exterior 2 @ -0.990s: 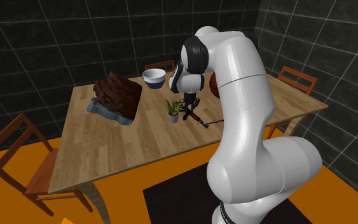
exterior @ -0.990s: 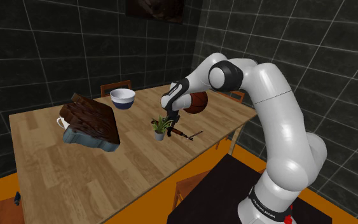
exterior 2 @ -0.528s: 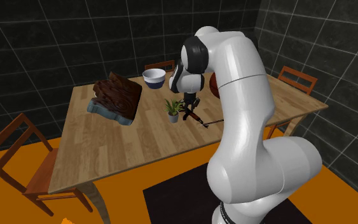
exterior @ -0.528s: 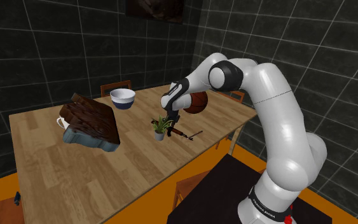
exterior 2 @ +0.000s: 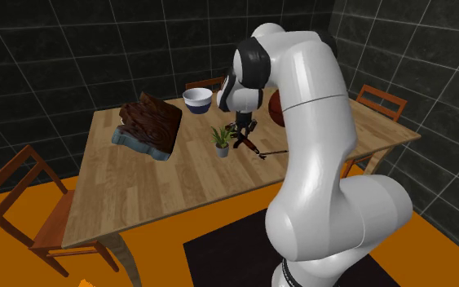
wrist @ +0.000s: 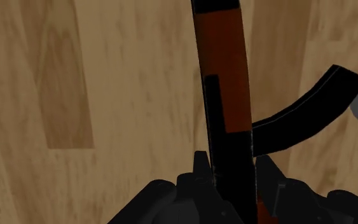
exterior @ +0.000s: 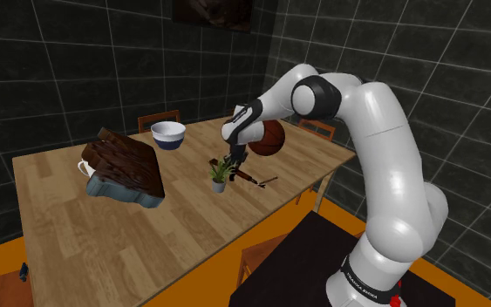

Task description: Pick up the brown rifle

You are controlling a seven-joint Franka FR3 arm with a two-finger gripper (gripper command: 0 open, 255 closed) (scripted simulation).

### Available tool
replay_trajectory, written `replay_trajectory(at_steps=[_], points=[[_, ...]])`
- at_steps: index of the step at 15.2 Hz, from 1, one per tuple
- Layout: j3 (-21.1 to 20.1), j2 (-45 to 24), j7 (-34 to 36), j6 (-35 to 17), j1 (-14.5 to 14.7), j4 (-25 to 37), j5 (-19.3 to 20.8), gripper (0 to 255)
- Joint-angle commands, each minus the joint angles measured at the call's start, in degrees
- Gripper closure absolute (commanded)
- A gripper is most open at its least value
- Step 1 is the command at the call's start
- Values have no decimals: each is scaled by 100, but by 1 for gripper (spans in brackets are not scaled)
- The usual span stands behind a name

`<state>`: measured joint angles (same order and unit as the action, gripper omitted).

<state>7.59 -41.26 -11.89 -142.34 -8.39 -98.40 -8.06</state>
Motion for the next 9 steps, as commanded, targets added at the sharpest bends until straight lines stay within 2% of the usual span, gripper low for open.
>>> replay_trajectory(at_steps=[1,9], points=[[18,124,7,97,10,-27,17,255],[68,465,42,396,45,-69,73,255]])
